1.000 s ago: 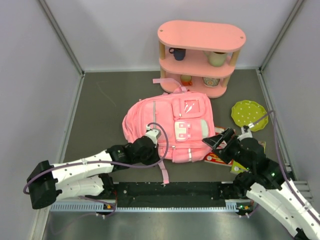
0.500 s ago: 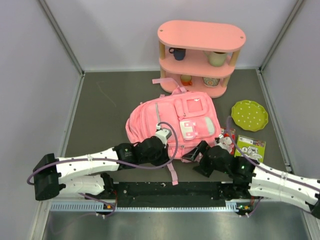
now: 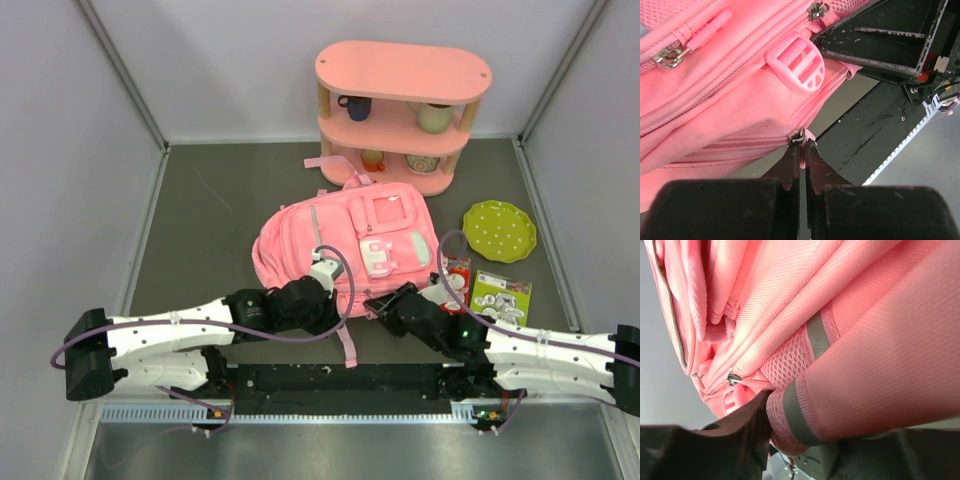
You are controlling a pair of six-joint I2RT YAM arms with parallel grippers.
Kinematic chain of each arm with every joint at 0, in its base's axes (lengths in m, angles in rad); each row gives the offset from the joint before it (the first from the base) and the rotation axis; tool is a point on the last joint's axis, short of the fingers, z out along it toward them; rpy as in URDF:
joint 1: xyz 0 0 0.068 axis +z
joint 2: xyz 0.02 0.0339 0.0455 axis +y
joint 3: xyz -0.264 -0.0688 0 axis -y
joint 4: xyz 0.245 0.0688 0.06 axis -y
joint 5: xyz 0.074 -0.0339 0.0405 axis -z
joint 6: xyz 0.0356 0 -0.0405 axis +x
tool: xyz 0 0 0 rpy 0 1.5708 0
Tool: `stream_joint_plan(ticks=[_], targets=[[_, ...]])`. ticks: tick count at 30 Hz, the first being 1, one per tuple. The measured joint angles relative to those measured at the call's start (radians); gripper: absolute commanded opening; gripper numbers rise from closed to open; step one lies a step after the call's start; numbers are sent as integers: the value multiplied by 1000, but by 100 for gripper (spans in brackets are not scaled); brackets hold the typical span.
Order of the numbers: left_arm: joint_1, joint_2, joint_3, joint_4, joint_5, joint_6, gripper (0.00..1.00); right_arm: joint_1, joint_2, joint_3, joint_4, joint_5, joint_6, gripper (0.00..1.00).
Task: Pack the student bag
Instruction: Unzip the student bag at the center of the board.
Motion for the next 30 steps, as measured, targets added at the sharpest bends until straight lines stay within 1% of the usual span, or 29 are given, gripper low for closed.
stream_joint_plan(ticks=[1,4,6,10,11,15,18,21,25,30], targets=[[-2,-5,0,0,-2,0,0,2,1,0,6,16,2,0],[-11,-12,0,-3,-8,0,0,2,3,0,33,47,-14,0],[-22,-22,0,-14,-17,0,0,3,2,5,37,45,-69,0],[-46,-76,0,-45,-38,-3,0,7,-1,102,-31,44,-265,0],[-49,-100,0,-53,-45,-7,0,7,-3,146,-50,46,-348,0],[-66,-194,0,-62,-60,-23,0,2,-18,246,-64,28,-551,0],[-81,-224,-2,-59,-69,-31,0,-27,1,291,-72,-25,-642,0],[-83,-193,-2,-55,-87,-31,0,-100,51,303,-73,-108,-685,0],[-82,-127,-2,-47,-111,-29,0,-245,114,309,-86,-243,-743,0],[-82,-124,-35,-45,-122,-47,0,-425,197,343,-118,-372,-821,0]])
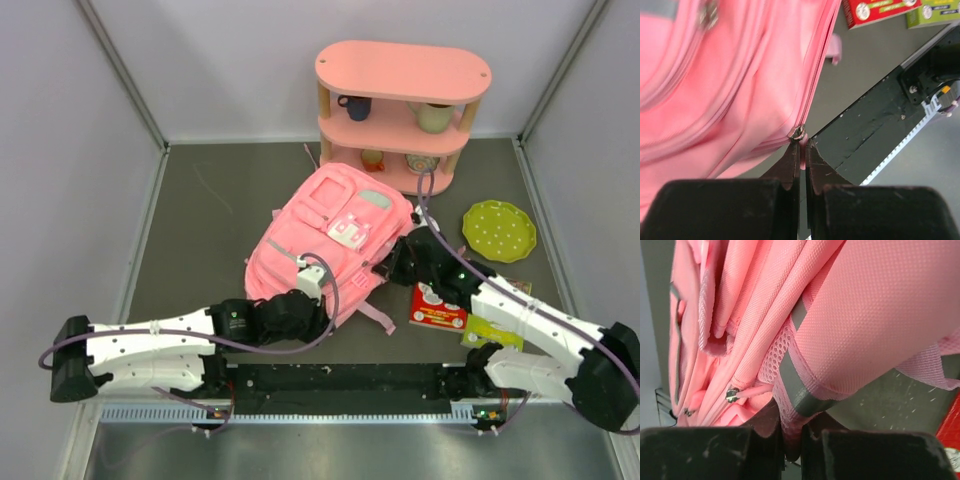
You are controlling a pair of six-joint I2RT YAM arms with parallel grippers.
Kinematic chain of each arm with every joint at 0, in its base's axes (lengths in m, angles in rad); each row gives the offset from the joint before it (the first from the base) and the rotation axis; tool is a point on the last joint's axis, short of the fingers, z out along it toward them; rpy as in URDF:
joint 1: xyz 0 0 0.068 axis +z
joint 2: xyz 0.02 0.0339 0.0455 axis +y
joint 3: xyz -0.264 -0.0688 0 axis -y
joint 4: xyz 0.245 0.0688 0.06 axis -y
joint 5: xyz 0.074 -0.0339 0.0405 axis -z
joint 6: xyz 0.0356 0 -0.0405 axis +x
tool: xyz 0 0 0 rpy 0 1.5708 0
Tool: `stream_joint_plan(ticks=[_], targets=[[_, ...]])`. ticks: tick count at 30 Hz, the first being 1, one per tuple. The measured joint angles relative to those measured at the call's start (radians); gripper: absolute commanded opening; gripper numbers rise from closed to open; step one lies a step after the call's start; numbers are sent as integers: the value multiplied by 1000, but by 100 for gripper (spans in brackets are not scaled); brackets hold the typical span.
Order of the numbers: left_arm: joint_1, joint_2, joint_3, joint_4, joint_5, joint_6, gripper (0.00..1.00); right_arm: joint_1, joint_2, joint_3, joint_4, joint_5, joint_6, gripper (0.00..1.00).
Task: Pack the student bag
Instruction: Unzip the student bag at the center of the board.
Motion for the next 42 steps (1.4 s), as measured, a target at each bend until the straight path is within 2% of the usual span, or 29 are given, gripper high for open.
stream_joint_plan(ticks=[6,7,9,10,13,16,20,23,26,30,33,37,38,41,42], targets=[[-2,-101,-106,-68,-4,-65,0,-87,129,17,-12,-66,-49,0],[-2,-113,-117,-79,-4,-78,0,-89,145,17,-14,-68,-50,3],[-4,-129,-136,-97,-4,-102,0,-92,160,17,-18,-69,-50,25],[-4,-130,-138,-101,-3,-107,0,-92,162,17,-21,-72,-51,52],[-8,-129,-138,-103,-1,-114,0,-104,152,15,-32,-68,-65,83],[-11,-96,-133,-103,9,-114,0,-124,86,-6,-53,-45,-66,89],[-17,-27,-106,-101,33,-109,0,-130,-124,-64,-72,-35,-35,89],[-21,6,-79,-90,52,-98,0,-128,-324,-137,-55,-87,32,89],[-22,23,-50,-80,59,-86,0,-89,-425,-210,-31,-127,113,88],[-22,68,8,-74,74,-60,0,81,-436,-307,22,-140,244,89],[-23,109,45,-56,84,-44,0,211,-373,-332,82,-109,332,88],[-25,136,61,-32,95,-31,0,297,-272,-330,176,-56,402,88],[-26,138,61,-30,95,-29,0,309,-241,-329,201,-42,418,86],[-27,139,61,-31,98,-22,0,320,-180,-328,249,-18,452,65],[-27,139,61,-31,99,-19,0,321,-169,-328,258,-11,465,45]])
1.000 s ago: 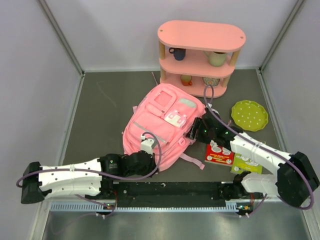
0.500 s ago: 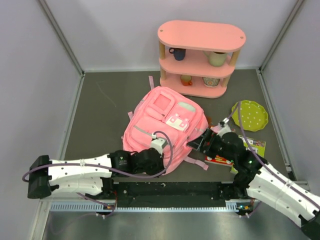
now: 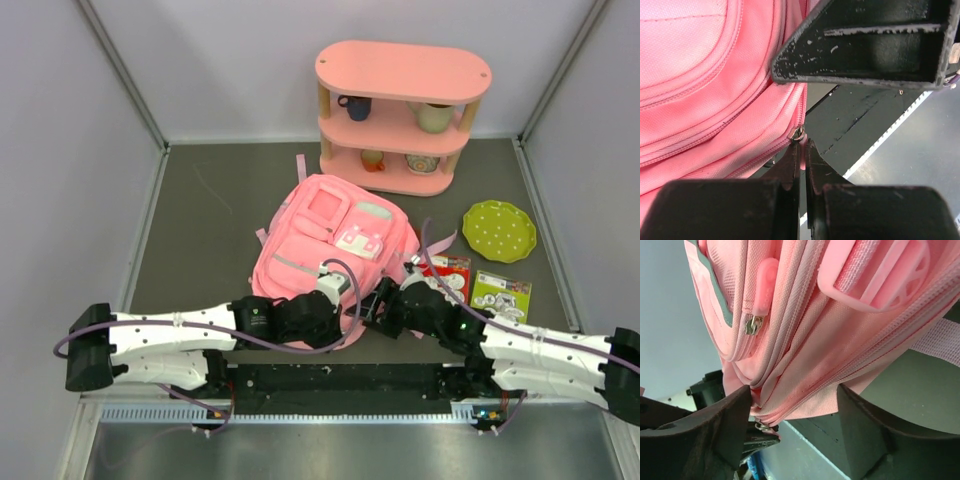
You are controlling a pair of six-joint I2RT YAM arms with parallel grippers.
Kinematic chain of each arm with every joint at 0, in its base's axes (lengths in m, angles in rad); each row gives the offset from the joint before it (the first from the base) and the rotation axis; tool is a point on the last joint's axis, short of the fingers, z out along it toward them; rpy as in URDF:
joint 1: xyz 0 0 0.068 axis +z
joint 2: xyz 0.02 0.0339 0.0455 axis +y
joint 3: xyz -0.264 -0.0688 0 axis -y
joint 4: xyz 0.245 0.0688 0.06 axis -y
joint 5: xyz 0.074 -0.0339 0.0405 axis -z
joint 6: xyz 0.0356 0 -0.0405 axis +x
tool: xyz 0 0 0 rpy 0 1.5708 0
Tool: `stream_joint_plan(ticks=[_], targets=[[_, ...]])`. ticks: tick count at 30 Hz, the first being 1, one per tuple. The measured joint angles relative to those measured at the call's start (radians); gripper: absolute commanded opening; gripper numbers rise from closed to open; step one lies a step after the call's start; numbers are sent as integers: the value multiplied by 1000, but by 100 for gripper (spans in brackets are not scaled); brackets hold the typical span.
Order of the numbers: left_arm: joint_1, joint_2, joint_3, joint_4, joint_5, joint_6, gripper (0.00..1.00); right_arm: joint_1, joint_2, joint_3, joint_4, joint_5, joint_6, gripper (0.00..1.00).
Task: Pack the student bag
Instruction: Unzip the student bag at the center of the board.
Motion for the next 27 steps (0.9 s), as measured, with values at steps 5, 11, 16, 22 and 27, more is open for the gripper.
stream_joint_plan(ticks=[5,11,16,22,27], targets=[[0,0,0,2,0,11,0,4,2,-1,25,35,47,0],[-3,-15,5,9,-5,16,0,3,-135,-2,-98,128,61,0],[-6,-80,0,-53,-55,0,0,-61,-241,-2,-207,140,25,0],[-7,-166,-41,-187,-171,-113,0,-167,-254,5,-270,82,-55,0],[-8,-183,-51,-265,-232,-225,0,-204,-215,69,-328,50,-134,0]])
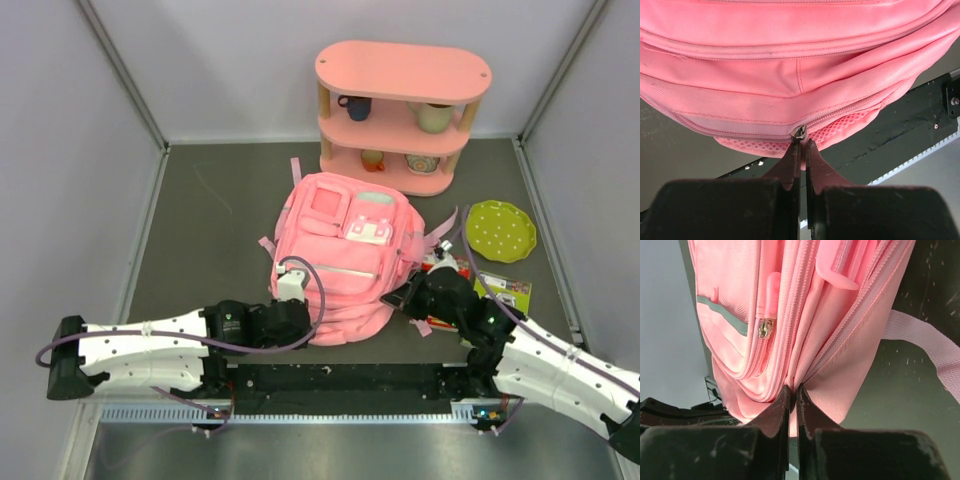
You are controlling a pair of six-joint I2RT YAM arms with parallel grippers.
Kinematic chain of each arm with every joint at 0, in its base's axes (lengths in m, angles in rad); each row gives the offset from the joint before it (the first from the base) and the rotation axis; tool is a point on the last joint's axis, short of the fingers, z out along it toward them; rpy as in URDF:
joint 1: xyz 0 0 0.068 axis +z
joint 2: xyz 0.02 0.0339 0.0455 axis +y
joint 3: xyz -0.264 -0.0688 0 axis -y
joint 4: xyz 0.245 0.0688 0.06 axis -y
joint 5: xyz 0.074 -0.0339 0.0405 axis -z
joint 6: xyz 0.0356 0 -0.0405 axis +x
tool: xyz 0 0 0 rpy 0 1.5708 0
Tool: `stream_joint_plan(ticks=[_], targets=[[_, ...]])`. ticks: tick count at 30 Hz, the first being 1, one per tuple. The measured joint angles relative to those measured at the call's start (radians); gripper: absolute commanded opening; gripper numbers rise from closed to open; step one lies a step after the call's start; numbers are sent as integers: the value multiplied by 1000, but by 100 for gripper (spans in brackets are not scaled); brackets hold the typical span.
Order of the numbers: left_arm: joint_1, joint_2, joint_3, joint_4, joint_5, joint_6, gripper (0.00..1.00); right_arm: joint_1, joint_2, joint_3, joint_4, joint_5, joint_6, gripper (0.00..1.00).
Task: Pack the student bag
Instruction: Unzip the student bag at the center of the board.
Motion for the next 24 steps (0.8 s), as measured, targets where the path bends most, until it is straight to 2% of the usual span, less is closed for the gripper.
stream_joint_plan(ticks=[4,11,20,22,24], targets=[[0,-3,-2,2,8,-7,0,-7,63,77,-39,-15,-86,0],[-24,-39,-26,34,24,83,0,-22,190,195,-90,-63,-276,0],[-103,-37,-40,39,21,132,0,-1,419,396,-143,-103,-562,0],[-115,-20,-40,52,21,132,0,3,444,428,-144,-90,-595,12],[-118,2,-40,66,16,127,0,3,476,462,-143,-63,-612,31]])
